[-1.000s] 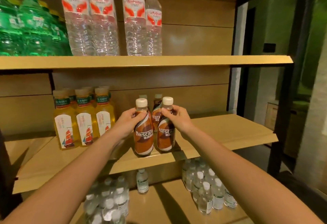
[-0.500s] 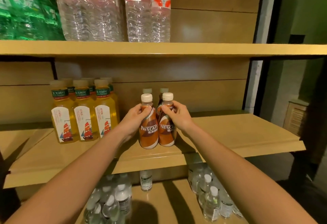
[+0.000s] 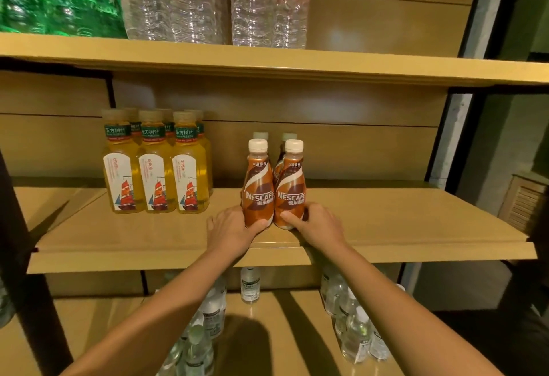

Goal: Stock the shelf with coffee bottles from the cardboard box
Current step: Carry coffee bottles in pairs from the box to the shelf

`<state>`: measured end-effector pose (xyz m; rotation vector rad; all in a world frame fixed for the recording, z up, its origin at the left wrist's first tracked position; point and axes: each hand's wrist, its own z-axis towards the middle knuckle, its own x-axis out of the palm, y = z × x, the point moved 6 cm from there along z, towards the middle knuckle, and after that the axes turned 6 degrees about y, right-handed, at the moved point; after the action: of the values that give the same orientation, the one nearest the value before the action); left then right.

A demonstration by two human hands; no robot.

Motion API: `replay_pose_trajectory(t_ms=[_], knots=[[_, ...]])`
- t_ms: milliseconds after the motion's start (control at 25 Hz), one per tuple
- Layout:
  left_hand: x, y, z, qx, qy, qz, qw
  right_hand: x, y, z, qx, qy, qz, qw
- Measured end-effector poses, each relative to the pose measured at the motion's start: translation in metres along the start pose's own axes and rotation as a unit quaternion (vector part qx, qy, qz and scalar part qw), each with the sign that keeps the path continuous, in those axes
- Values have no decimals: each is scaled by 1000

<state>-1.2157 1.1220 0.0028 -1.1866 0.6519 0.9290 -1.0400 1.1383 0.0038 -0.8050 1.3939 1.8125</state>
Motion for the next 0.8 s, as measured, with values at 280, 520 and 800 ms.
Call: replay_pose_trajectory(t_ms=[280, 520, 800], knots=[[14, 2, 35, -30, 26, 39, 998, 7, -3, 29, 52, -2, -27, 998], [24, 7, 58, -45, 55, 64, 995, 10, -2, 49, 64, 1, -51, 997], [28, 7, 65, -55, 78, 84, 992, 16, 0, 59, 74, 6, -46, 996]])
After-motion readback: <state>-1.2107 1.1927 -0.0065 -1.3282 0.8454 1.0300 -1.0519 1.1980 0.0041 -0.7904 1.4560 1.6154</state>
